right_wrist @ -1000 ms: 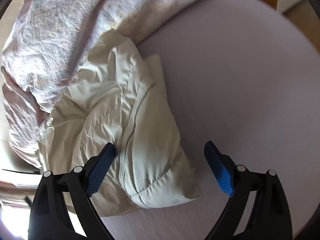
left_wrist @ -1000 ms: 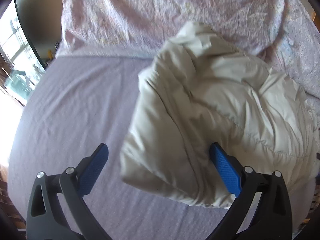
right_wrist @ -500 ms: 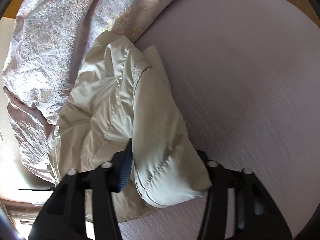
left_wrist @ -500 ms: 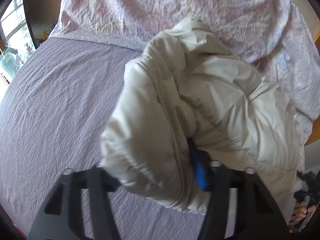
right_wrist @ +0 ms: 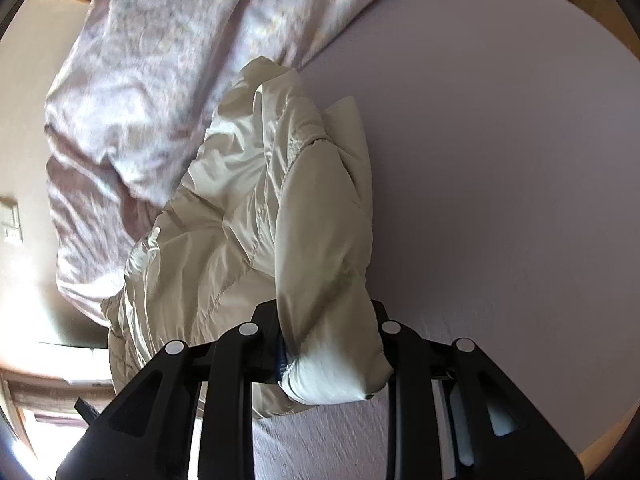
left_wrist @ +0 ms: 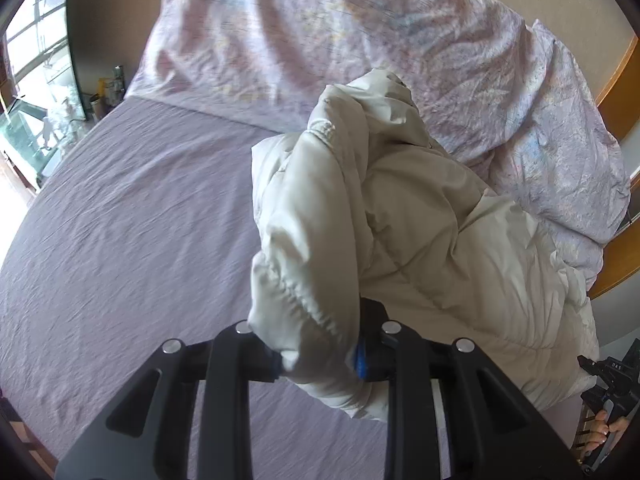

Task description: Fold large clothes

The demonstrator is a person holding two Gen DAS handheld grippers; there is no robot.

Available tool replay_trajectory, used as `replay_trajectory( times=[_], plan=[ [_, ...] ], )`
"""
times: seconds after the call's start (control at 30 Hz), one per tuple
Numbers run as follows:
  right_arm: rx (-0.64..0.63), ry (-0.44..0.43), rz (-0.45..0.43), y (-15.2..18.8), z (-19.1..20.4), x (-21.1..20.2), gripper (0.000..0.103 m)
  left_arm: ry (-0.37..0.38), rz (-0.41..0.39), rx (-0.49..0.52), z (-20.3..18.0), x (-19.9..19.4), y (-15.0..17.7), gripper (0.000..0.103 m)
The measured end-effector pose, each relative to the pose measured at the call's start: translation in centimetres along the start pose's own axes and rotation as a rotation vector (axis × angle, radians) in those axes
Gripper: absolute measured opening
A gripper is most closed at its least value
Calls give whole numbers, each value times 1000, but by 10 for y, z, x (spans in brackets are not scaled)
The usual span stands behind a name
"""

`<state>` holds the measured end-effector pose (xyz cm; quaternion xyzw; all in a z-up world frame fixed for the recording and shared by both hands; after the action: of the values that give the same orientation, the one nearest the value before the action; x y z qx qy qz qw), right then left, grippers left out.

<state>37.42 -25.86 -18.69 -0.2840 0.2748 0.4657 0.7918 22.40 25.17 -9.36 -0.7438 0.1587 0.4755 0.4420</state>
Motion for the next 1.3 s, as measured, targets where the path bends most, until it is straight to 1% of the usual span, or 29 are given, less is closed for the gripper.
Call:
replay_trajectory(
  times=[0.23,0.3,0.33,0.4,0.43,0.47,0.5,0.53,0.57,0.6,0.63,0.67,0.7,0.73,0.8,0.87,0.97,1.07,1.1,1.17,1.3],
  plan=[
    [-39,-10,46,35,-1,-2,25,-29,24,-28,41,-22,27,26],
    [-61,4,56,43,-3,-2,26,-36,34,-24,47,-24,33,27],
    [-74,17,54,41,0,0,28,-41,43,-24,50,-22,37,28],
    [-116,81,32,40,5,-2,37,-60,55,-31,54,-20,41,33],
    [-146,127,9,40,9,-7,40,-75,55,-34,55,-19,43,39],
    [-176,163,-15,40,15,-8,49,-87,56,-37,57,-19,44,44],
    [-237,250,-75,37,24,-16,57,-96,59,-43,58,-19,45,46],
    [-282,296,-120,36,30,-23,61,-101,62,-49,60,-19,46,52],
    [-352,346,-185,35,43,-32,67,-108,66,-57,62,-19,47,60],
    [-383,367,-213,34,51,-35,69,-111,69,-63,64,-19,48,63],
    [-434,385,-249,34,65,-40,69,-107,71,-70,66,-18,49,67],
    [-471,374,-257,35,77,-40,69,-100,77,-77,67,-18,50,71],
    [-496,357,-252,38,84,-40,69,-97,81,-83,69,-17,51,73],
    [-537,319,-233,42,102,-32,69,-92,86,-90,69,-16,52,75],
    [-588,259,-199,53,123,-20,64,-81,98,-107,71,-13,54,78],
    [-642,189,-138,69,146,2,48,-72,105,-120,72,-11,55,81],
    [-705,132,-61,95,175,35,34,-68,110,-130,72,-7,55,84],
    [-765,117,-21,119,193,53,28,-66,110,-134,72,-5,54,86],
    [-783,118,-9,126,198,60,28,-66,111,-136,73,-4,54,86],
    [-786,116,10,131,201,71,28,-66,112,-140,73,-2,54,88],
    [-754,150,46,132,192,94,28,-63,113,-152,75,1,53,89]
  ],
)
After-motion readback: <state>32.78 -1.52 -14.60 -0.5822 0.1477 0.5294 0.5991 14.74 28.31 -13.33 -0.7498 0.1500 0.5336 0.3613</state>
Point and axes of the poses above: each gripper's, at about its wrist camera, not at the fingertips, and x roughly the way its jaws point, z to its left, y to its underside, the point moved 5 cm from there along x, roughly the way its jaws point, and after that the axes turned 4 degrees about -y, right-handed, at the moved point
